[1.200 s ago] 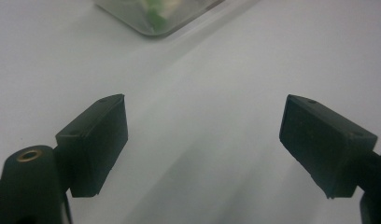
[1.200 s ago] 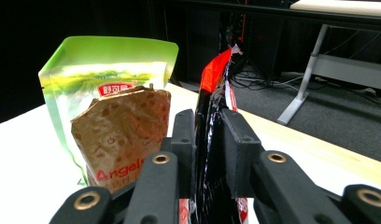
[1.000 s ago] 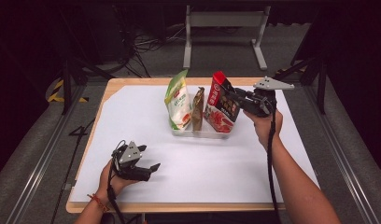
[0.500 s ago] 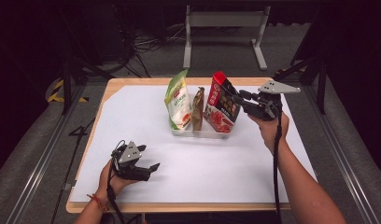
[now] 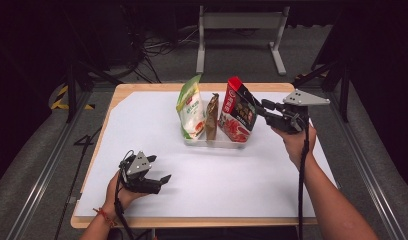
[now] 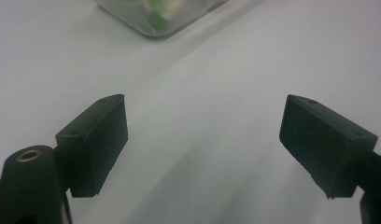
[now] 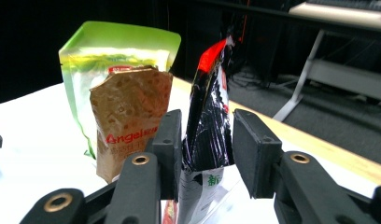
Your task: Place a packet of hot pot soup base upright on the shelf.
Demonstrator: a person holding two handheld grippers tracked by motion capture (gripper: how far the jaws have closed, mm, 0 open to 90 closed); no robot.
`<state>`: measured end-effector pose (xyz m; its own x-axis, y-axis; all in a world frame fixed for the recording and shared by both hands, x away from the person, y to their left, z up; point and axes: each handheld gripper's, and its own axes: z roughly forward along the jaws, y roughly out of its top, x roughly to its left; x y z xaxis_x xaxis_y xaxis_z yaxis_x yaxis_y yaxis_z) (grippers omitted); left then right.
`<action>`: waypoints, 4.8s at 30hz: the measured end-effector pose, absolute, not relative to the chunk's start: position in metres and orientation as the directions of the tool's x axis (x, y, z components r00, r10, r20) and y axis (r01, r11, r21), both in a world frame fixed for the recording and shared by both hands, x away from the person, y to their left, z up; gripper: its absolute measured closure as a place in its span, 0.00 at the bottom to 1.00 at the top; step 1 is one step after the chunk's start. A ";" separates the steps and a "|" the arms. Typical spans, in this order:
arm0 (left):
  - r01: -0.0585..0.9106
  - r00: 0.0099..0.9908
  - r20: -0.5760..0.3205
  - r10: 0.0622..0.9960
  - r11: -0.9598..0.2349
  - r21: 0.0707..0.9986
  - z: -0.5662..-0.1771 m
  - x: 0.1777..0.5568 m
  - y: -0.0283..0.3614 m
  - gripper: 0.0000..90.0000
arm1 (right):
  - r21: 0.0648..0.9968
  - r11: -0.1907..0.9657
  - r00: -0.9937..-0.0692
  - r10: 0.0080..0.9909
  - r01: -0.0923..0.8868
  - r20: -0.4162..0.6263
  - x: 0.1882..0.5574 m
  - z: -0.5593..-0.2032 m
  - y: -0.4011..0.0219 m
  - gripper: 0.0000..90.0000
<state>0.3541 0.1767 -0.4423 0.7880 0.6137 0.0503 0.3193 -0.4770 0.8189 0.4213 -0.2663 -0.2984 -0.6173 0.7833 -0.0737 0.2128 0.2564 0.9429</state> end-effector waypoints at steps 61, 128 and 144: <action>0.309 0.793 0.061 0.606 -0.485 0.818 -0.442 0.353 0.174 0.18 | 0.827 0.524 -0.645 0.708 0.204 -0.289 0.361 -0.357 -0.313 0.25; 0.308 0.789 0.065 0.612 -0.484 0.819 -0.442 0.350 0.176 0.17 | 0.844 0.434 -0.567 0.799 0.314 -0.200 0.308 -0.432 -0.396 0.18; 0.312 0.785 0.063 0.616 -0.481 0.819 -0.442 0.352 0.177 0.17 | 0.849 0.422 -0.559 0.806 0.317 -0.191 0.308 -0.432 -0.398 0.18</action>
